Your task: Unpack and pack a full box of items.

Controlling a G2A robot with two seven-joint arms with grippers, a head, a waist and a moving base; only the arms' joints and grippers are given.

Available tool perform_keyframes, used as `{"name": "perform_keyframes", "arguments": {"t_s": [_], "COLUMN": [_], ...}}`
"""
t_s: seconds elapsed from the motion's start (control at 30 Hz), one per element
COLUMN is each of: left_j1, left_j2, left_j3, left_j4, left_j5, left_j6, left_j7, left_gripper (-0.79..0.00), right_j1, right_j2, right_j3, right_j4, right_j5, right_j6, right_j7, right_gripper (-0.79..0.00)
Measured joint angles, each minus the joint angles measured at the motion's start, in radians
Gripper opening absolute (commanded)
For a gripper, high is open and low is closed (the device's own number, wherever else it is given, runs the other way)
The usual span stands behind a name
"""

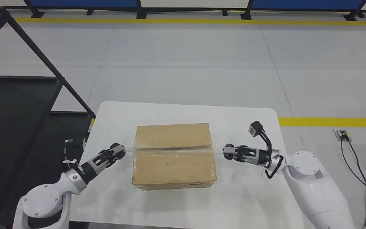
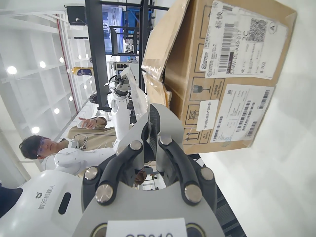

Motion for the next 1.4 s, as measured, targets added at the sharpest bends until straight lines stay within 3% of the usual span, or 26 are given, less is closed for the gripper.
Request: {"name": "perform_keyframes", "arguments": {"t_s": [0.2,1.4], "left_j1": [-0.007,-0.035], "left_j2": [0.009,0.054], "left_j3": [0.020,0.082], "left_j4": [0.022,0.091], "left_j5": [-0.002,-0.053], "left_j6": [-0.007,0.010], "left_j7": [0.003,0.049], "left_gripper": [-0.785,-0.785], "right_j1": [0.021,0.048], "right_j2": [-0.005,-0.011], "right_j3": [-0.034,-0.056], "right_j4": [-0.003,0.039], "right_j5": [-0.070,-0.053], "right_j6": [0.034,0.052], "right_j7": [-0.062,-0.077], "right_gripper": [-0.785,-0.785]}}
